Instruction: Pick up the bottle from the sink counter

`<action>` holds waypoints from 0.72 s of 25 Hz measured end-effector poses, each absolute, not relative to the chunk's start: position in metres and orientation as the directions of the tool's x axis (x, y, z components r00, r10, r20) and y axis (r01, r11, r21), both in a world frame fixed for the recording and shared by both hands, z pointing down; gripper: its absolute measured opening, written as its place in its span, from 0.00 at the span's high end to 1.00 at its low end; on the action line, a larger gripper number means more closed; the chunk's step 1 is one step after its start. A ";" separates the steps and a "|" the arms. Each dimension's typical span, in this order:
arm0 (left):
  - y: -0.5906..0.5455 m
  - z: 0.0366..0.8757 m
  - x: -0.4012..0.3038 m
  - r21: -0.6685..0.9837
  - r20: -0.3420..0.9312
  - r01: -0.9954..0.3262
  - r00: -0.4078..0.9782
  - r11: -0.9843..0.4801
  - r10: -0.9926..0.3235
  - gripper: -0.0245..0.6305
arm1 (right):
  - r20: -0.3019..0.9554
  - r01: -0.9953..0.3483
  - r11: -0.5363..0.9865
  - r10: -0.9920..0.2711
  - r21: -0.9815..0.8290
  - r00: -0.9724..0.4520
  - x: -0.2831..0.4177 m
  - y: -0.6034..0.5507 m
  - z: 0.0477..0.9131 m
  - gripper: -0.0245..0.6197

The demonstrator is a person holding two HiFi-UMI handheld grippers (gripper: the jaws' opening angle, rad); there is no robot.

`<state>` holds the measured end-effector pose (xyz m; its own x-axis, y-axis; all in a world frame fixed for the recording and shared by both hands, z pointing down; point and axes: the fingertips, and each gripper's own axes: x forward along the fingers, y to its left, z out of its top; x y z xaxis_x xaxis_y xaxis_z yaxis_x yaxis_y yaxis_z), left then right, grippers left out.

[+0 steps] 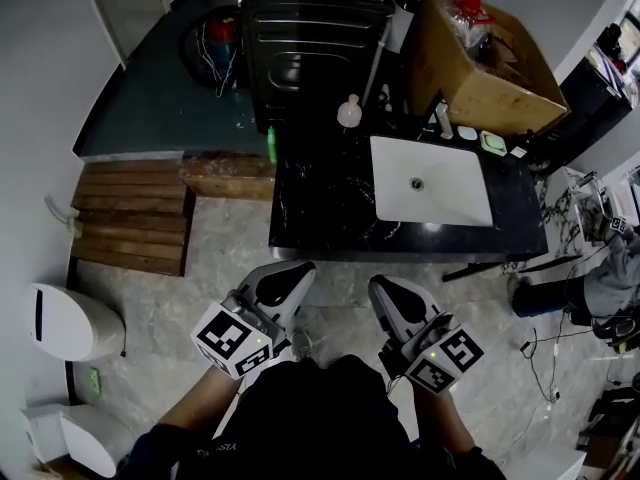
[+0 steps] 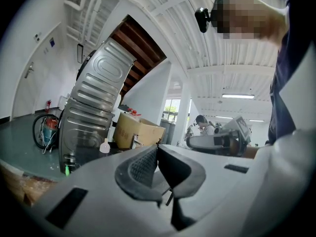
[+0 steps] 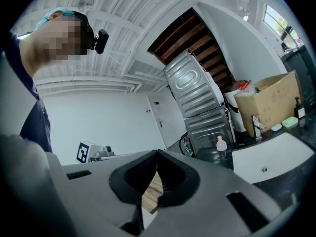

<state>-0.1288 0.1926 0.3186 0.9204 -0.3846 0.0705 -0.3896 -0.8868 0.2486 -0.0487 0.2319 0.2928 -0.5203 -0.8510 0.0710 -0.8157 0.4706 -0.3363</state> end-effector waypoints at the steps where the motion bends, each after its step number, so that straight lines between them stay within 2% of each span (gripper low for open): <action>1: 0.190 0.318 -0.130 0.249 0.071 -0.388 0.921 -0.887 -0.383 0.95 | 0.072 -0.816 0.469 -0.852 -0.337 -0.519 -0.050 0.229 0.293 0.93; 18: 0.142 0.326 -0.117 0.251 0.076 -0.392 0.919 -0.885 -0.386 0.95 | 0.068 -0.811 0.471 -0.850 -0.346 -0.522 -0.039 0.181 0.301 0.93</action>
<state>-0.1174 0.1418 0.3262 0.9194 -0.3858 0.0761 -0.3922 -0.8851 0.2505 -0.0386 0.1807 0.3008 -0.5222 -0.8500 0.0685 -0.8115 0.4706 -0.3465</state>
